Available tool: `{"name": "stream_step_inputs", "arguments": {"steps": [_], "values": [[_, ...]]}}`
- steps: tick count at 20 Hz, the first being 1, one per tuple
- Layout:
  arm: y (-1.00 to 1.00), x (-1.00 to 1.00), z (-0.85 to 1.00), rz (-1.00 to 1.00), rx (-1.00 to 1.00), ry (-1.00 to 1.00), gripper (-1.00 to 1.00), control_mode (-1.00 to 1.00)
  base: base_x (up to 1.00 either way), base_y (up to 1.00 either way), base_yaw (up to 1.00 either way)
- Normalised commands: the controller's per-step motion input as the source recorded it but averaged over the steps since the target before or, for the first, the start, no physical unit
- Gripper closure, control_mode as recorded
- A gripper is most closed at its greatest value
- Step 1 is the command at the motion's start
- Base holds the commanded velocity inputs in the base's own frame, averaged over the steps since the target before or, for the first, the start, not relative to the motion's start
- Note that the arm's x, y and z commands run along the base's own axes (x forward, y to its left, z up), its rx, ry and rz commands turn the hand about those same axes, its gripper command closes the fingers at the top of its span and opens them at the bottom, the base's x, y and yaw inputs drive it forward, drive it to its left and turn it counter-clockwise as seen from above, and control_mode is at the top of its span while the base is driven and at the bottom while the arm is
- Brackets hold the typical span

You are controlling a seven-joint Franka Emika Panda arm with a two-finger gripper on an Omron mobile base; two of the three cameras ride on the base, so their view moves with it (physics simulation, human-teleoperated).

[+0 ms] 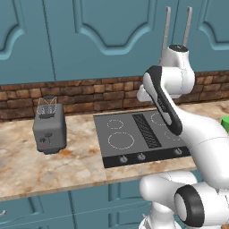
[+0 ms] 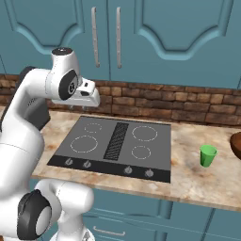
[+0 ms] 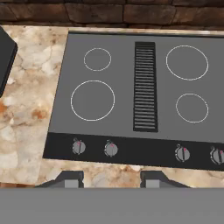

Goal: Pick the cup and bowl from the counter and place them on the counter next to the sink.

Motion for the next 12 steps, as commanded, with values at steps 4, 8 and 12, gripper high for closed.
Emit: {"name": "stream_step_inputs", "arguments": {"steps": [4, 8, 12], "values": [[0.00, -0.22, 0.00, 0.00, 0.00, 0.00, -1.00, -1.00, 0.00, 0.00, 0.00], [-0.16, -0.41, -0.01, 0.00, 0.00, 0.00, -1.00, -1.00, 0.00, 0.00, 0.00], [-0.16, -0.49, -0.01, -0.04, 0.00, 0.00, -1.00, -1.00, 0.00, 0.00, 0.00]]}}
